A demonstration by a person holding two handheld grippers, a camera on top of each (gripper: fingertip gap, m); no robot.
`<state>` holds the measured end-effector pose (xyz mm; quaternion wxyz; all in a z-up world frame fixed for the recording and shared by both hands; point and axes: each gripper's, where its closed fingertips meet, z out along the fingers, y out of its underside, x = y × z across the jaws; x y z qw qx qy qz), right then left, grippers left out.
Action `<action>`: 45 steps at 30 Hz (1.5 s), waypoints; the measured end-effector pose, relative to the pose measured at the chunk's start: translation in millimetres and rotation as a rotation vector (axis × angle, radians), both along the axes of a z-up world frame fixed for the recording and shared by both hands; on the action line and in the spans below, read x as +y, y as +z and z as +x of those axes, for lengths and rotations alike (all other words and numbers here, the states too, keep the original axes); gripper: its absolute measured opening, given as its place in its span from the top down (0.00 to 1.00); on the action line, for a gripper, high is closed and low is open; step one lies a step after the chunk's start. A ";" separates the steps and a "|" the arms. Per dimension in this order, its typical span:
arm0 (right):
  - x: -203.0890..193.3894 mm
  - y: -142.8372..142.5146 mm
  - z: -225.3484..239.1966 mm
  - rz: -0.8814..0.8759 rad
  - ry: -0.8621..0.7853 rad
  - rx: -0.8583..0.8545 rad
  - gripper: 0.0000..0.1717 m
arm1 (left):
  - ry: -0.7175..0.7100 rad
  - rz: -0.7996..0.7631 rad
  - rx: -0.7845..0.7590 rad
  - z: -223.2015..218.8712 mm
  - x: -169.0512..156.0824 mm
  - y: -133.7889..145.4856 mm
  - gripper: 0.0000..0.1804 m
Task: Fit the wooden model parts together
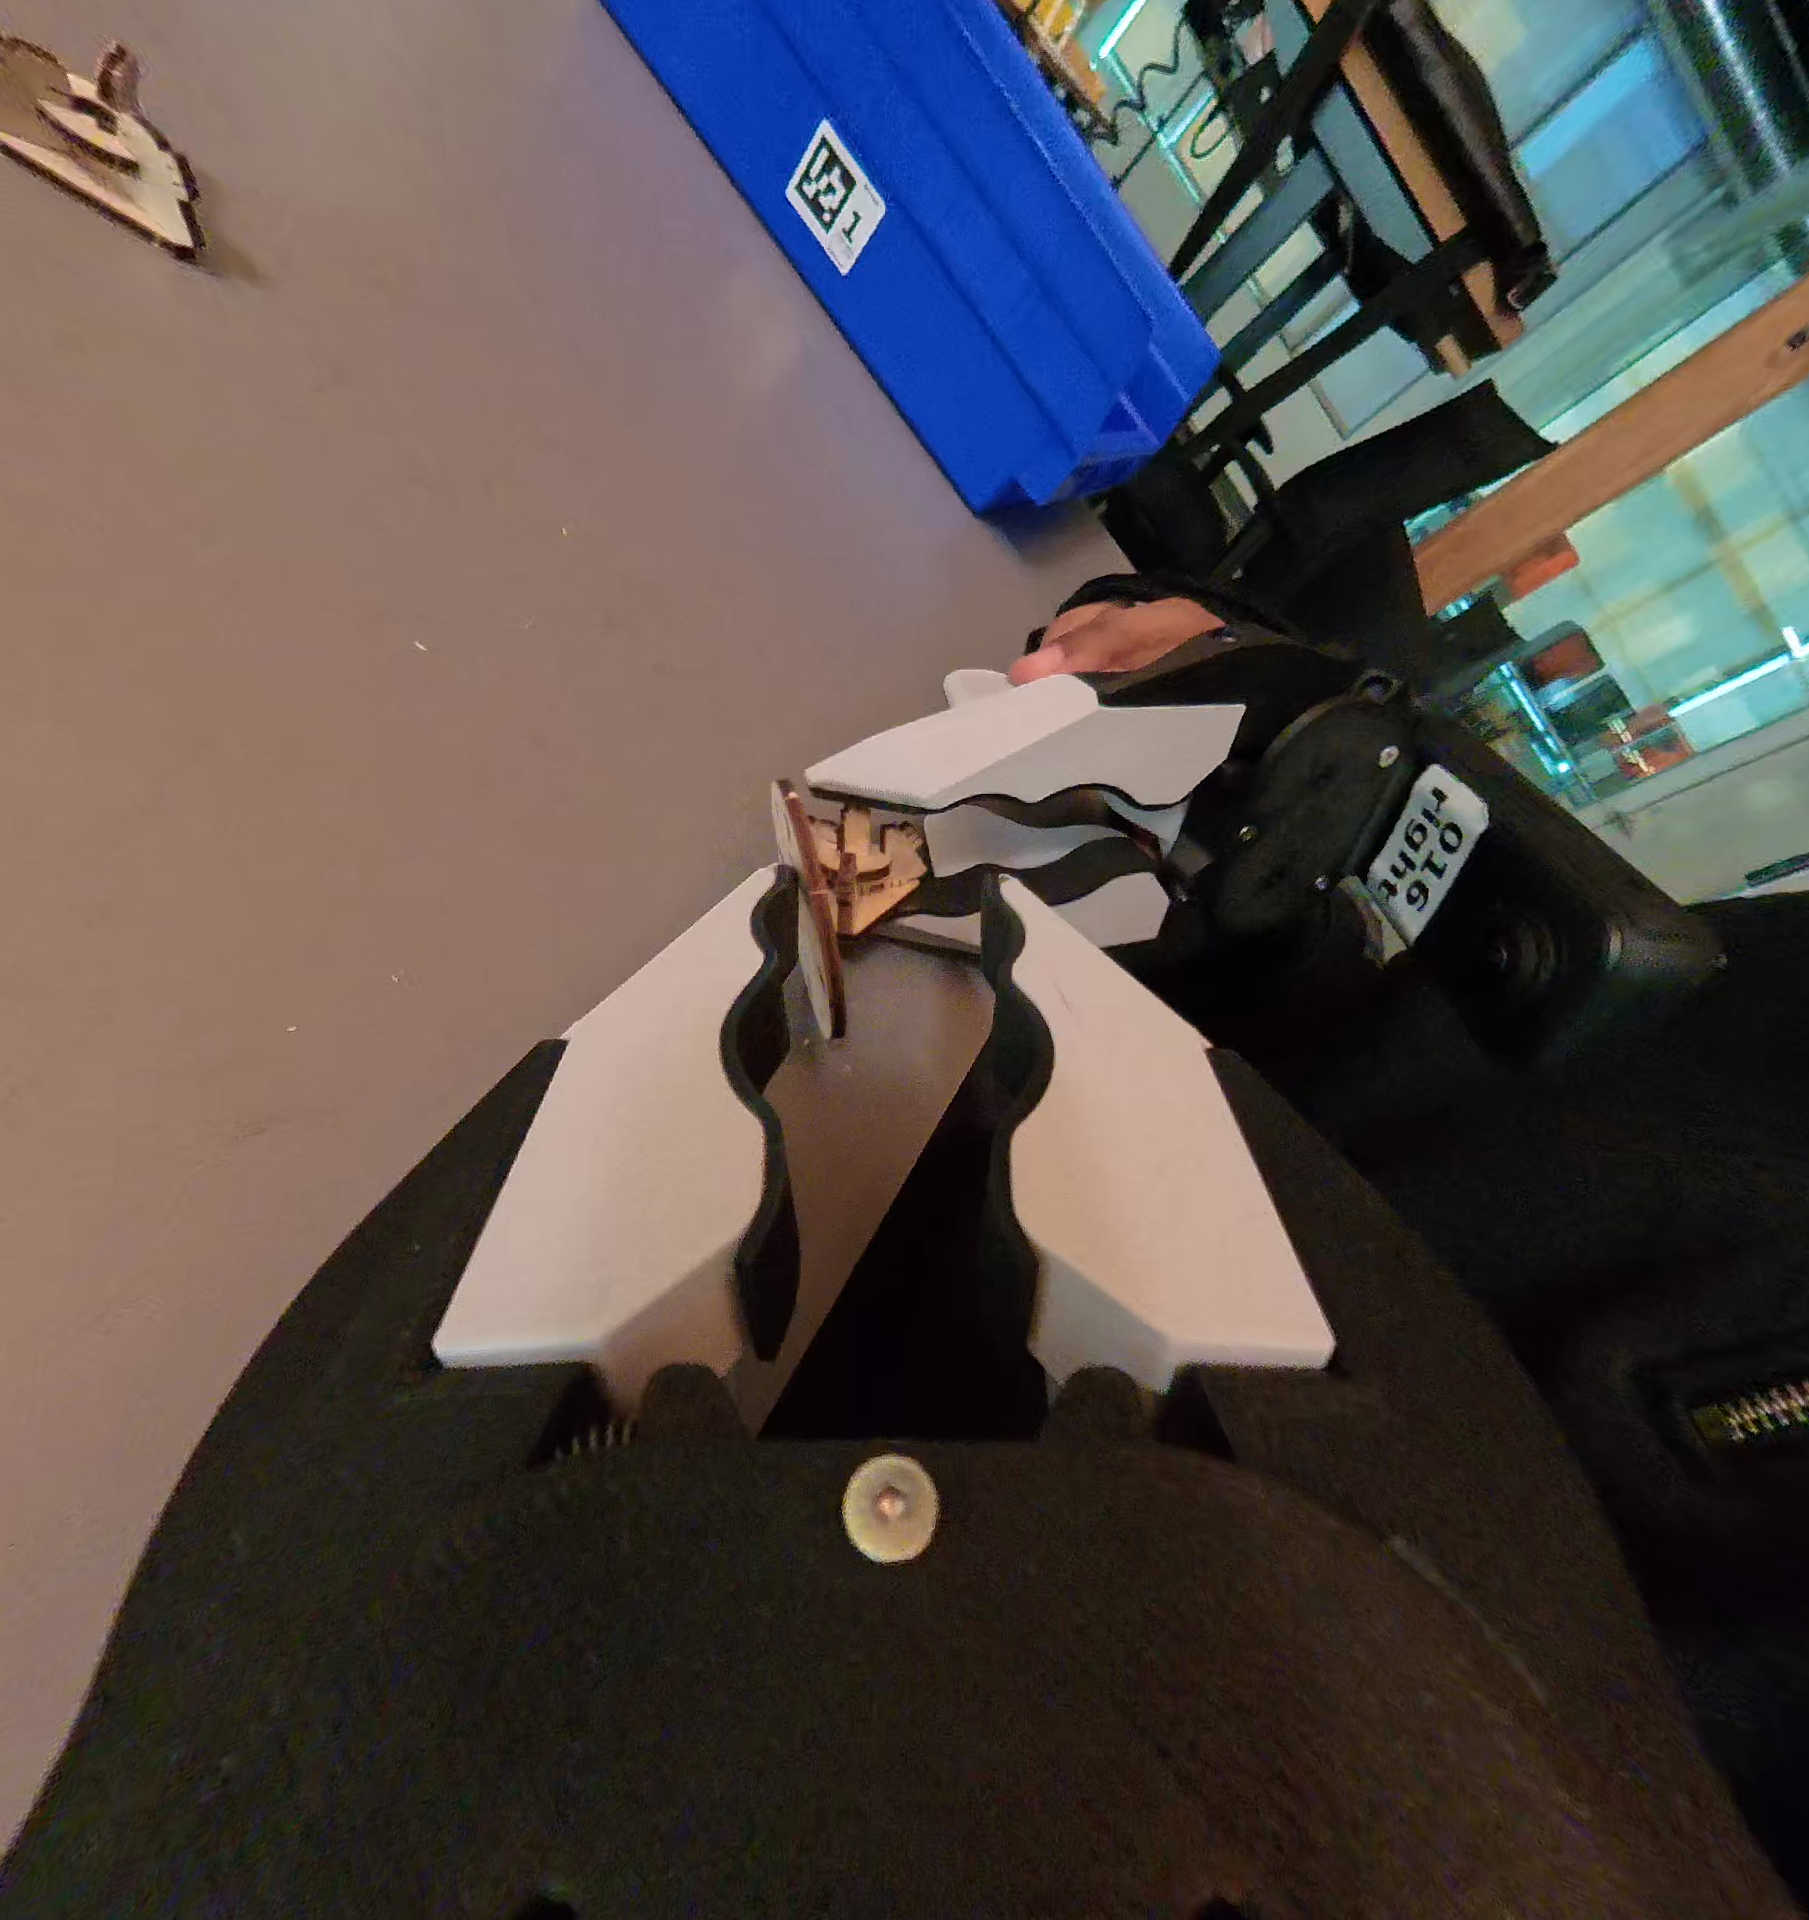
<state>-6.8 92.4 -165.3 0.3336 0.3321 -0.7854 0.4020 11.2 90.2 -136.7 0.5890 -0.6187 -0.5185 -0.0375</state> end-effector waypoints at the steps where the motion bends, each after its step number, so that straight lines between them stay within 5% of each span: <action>1: -1.1 0.0 0.6 0.001 -0.003 0.003 0.85 | -0.001 -0.010 -0.005 -0.7 1.4 -1.1 0.81; 9: -6.0 -0.2 0.8 0.005 -0.061 -0.034 0.85 | 0.091 -0.141 0.023 -11.7 -14.4 -7.7 0.99; 17: -1.9 11.3 -19.4 -0.002 -0.348 -0.143 0.85 | 0.108 -0.484 0.111 -22.2 -21.6 -7.8 0.99; 24: -0.6 18.3 -24.1 0.035 -0.433 -0.045 0.85 | 0.102 -0.662 0.176 -24.6 -18.2 -8.1 0.99; 45: 7.8 14.0 -29.2 0.131 -0.518 0.028 0.85 | 0.037 -0.722 0.161 -26.8 3.2 -8.7 0.95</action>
